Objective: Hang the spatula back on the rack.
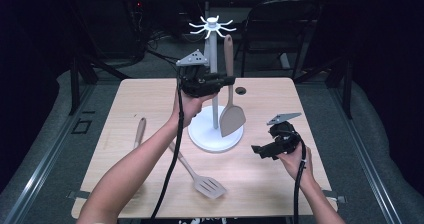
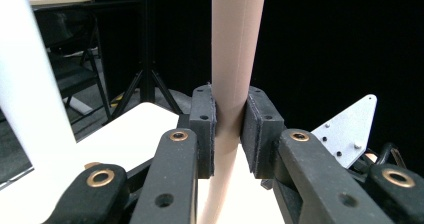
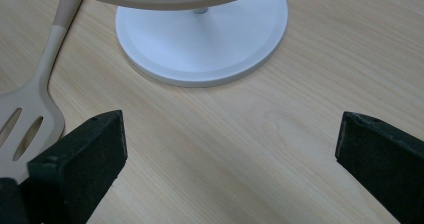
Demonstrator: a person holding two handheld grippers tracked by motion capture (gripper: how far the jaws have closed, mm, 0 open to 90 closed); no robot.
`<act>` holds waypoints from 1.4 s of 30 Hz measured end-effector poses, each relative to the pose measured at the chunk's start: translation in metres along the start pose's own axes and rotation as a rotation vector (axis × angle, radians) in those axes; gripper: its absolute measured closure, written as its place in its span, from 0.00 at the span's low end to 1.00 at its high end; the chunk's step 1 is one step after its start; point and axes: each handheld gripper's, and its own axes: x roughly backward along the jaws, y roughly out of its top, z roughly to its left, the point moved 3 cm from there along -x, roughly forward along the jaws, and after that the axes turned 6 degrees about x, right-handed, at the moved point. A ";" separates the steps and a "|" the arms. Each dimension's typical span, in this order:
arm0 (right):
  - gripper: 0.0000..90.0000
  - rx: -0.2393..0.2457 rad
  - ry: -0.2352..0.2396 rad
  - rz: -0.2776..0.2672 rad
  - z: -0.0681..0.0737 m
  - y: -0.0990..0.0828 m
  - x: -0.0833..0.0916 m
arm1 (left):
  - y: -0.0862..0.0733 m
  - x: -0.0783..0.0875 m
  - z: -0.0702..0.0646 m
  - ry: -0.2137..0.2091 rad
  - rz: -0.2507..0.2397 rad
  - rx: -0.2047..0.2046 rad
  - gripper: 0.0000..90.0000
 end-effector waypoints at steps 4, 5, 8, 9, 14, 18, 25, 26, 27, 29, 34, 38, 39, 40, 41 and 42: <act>0.00 -0.001 0.000 0.001 0.000 0.000 0.000 | 0.000 0.000 0.004 0.003 -0.001 0.012 0.86; 0.00 -0.002 -0.003 0.001 0.000 0.000 0.000 | 0.000 0.000 0.004 0.001 -0.002 0.014 0.86; 0.00 0.001 -0.006 0.004 0.000 0.000 0.000 | 0.000 0.001 0.006 0.003 -0.001 0.019 0.86; 0.00 0.001 -0.007 0.004 0.000 0.000 0.000 | 0.000 0.001 0.006 0.003 -0.002 0.021 0.86; 0.00 -0.001 -0.005 0.003 0.000 0.000 -0.001 | 0.000 0.000 0.008 0.001 -0.004 0.023 0.86; 0.00 0.000 -0.005 0.005 0.000 0.000 -0.001 | 0.001 0.000 0.010 0.007 -0.005 0.023 0.86; 0.00 0.001 -0.008 0.009 0.000 -0.001 -0.001 | 0.001 0.000 0.014 0.021 0.000 0.025 0.86; 0.00 0.001 -0.007 0.008 0.000 0.000 -0.001 | 0.001 0.000 0.015 0.025 0.000 0.030 0.86; 0.00 0.002 -0.010 0.006 0.000 0.000 -0.001 | 0.001 0.000 0.015 0.024 -0.002 0.032 0.86; 0.00 0.002 -0.010 0.006 0.000 0.000 -0.001 | 0.001 -0.001 0.017 0.027 0.001 0.034 0.86; 0.00 0.001 -0.010 0.007 0.000 -0.001 -0.002 | 0.000 -0.001 0.019 0.031 0.005 0.039 0.86; 0.00 0.007 -0.010 0.013 0.000 -0.001 -0.002 | -0.001 -0.002 0.021 0.036 0.006 0.038 0.86; 0.00 0.008 -0.011 0.014 0.000 -0.001 -0.002 | -0.001 -0.002 0.021 0.038 0.009 0.035 0.85; 0.00 0.007 -0.012 0.013 0.000 -0.001 -0.002 | -0.001 -0.002 0.021 0.038 0.008 0.033 0.86; 0.00 0.004 -0.011 0.011 0.000 -0.001 -0.002 | -0.001 -0.002 0.021 0.040 0.009 0.030 0.85; 0.00 0.005 -0.010 0.011 0.000 -0.001 -0.002 | -0.001 -0.002 0.021 0.042 0.010 0.028 0.85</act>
